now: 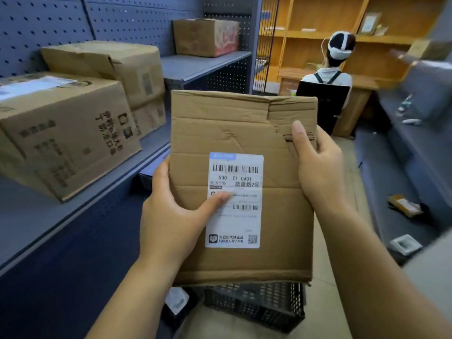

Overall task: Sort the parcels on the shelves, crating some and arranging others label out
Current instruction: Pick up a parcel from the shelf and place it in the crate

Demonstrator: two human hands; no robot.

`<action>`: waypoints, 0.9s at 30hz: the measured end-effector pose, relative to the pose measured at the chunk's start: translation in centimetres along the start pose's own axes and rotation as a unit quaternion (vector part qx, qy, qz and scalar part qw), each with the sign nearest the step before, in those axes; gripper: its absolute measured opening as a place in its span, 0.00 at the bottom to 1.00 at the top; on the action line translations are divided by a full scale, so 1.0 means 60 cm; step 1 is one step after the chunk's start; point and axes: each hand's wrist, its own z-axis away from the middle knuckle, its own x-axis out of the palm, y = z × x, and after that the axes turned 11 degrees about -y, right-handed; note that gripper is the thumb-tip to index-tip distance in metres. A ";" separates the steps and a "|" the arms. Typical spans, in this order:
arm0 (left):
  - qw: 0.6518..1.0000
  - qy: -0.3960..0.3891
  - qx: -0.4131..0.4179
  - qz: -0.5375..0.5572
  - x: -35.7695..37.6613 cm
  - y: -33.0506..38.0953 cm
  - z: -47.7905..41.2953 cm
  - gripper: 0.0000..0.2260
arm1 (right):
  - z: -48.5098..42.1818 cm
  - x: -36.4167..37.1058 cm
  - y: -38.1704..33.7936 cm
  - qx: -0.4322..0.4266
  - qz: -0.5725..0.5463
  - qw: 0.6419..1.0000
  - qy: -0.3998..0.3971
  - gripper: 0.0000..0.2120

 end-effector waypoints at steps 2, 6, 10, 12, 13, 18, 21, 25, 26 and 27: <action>1.000 -0.011 -0.012 0.002 0.041 -0.013 -0.027 0.45 | -0.029 -0.015 0.042 0.028 -0.019 0.999 -0.004 0.20; 0.998 -0.035 -0.044 0.012 0.116 -0.052 -0.070 0.43 | -0.067 -0.032 0.127 0.083 -0.004 0.996 -0.012 0.27; 0.994 -0.079 -0.076 0.009 0.183 -0.104 -0.109 0.41 | -0.089 -0.044 0.224 0.136 0.009 0.991 -0.011 0.13; 0.991 -0.101 -0.090 0.006 0.213 -0.136 -0.128 0.41 | -0.097 -0.041 0.274 0.162 0.018 0.987 -0.007 0.07; 0.989 -0.113 -0.097 0.004 0.229 -0.155 -0.138 0.41 | -0.099 -0.039 0.300 0.176 0.019 0.984 -0.005 0.08; 0.978 -0.159 -0.135 0.010 0.300 -0.258 -0.178 0.40 | -0.112 -0.011 0.444 0.253 0.026 0.967 0.024 0.24; 0.972 -0.181 -0.152 0.007 0.347 -0.336 -0.197 0.39 | -0.112 0.008 0.538 0.303 0.022 0.952 0.035 0.24; 0.964 -0.202 -0.172 0.001 0.417 -0.461 -0.219 0.40 | -0.101 0.039 0.677 0.339 0.015 0.940 0.037 0.26; 0.962 -0.207 -0.177 -0.001 0.435 -0.496 -0.222 0.40 | -0.095 0.049 0.714 0.344 0.007 0.938 0.036 0.27; 0.960 -0.212 -0.182 -0.005 0.452 -0.528 -0.224 0.40 | -0.088 0.058 0.749 0.349 -0.003 0.937 0.029 0.27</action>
